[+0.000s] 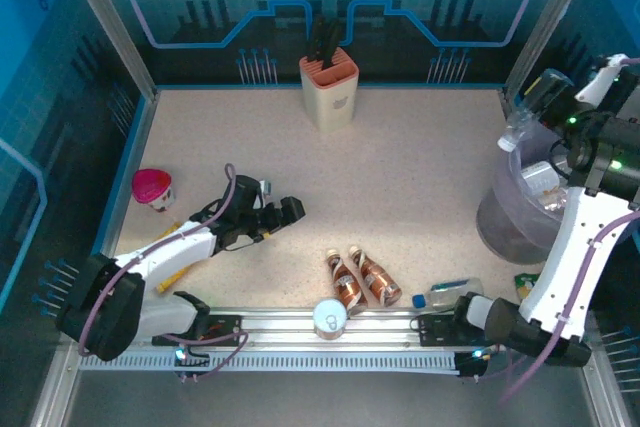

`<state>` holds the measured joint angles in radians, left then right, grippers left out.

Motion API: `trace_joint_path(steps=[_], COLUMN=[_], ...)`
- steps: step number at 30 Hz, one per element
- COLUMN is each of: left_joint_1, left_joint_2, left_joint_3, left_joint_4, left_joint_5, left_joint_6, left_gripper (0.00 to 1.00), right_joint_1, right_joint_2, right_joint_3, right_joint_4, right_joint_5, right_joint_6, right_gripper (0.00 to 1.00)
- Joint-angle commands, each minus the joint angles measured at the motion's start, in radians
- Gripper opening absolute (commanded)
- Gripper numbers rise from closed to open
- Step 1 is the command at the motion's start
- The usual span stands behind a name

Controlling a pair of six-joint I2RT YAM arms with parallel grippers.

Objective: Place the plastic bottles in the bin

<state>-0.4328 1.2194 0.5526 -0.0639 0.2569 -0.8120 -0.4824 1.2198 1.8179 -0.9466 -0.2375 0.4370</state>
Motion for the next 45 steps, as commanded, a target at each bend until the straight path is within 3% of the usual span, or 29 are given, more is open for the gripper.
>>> trace_joint_path(steps=[1, 11, 18, 25, 30, 32, 37, 45], left_joint_1=[0.008, 0.008, 0.008, 0.008, 0.009, 0.008, 0.008, 0.008], left_joint_2=[-0.044, -0.048, -0.021, 0.007, 0.028, 0.03, 0.032, 0.048], left_joint_3=[0.009, 0.041, 0.055, 0.049, 0.055, 0.055, 0.052, 0.043], left_joint_4=[-0.046, -0.083, -0.075, -0.046, -0.028, -0.029, -0.031, 0.0], left_joint_5=[-0.022, -0.029, -0.019, -0.011, 0.001, 0.003, 0.003, 0.014], left_joint_6=[0.023, 0.038, 0.036, 0.027, 0.027, 0.029, 0.037, 0.025], left_gripper=[0.99, 0.99, 0.99, 0.99, 0.99, 0.99, 0.99, 0.99], right_joint_1=[-0.075, -0.24, -0.246, -0.22, -0.215, -0.214, -0.207, -0.164], right_joint_2=[0.006, 0.034, 0.057, 0.027, 0.024, 0.028, 0.044, 0.055], right_joint_3=[0.012, -0.131, -0.276, -0.438, -0.513, -0.506, -0.385, -0.223], right_joint_4=[0.064, 0.187, 0.256, 0.277, 0.275, 0.256, 0.165, 0.01], right_joint_5=[0.04, 0.087, 0.014, 0.019, 0.031, 0.037, 0.062, 0.135], right_joint_6=[0.027, 0.049, 0.081, 0.107, 0.102, 0.083, 0.017, -0.083], right_gripper=[0.45, 0.44, 0.44, 0.45, 0.56, 0.67, 0.84, 0.97])
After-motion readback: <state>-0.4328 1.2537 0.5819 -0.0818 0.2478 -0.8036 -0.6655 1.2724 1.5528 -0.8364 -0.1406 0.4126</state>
